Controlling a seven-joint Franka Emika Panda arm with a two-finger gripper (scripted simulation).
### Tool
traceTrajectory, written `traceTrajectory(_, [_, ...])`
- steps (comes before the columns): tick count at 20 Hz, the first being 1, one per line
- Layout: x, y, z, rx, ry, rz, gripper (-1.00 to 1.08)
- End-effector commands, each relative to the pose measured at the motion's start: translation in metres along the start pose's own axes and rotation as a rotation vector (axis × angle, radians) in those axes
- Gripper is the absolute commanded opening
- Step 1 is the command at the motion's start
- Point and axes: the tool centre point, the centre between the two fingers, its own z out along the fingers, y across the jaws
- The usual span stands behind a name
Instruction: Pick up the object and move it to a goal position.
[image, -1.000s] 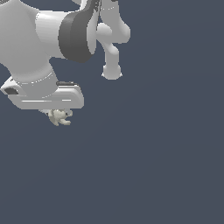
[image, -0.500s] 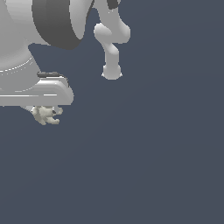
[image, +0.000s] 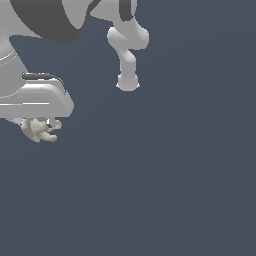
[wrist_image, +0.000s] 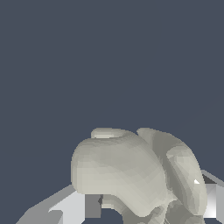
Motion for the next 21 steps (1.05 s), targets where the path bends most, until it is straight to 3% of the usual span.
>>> traceTrajectory(1, [0.003,0.002,-0.006,0.0,0.0,0.0,-1.0])
traceTrajectory(21, [0.012,0.009,-0.019,0.0,0.0,0.0,-1.0])
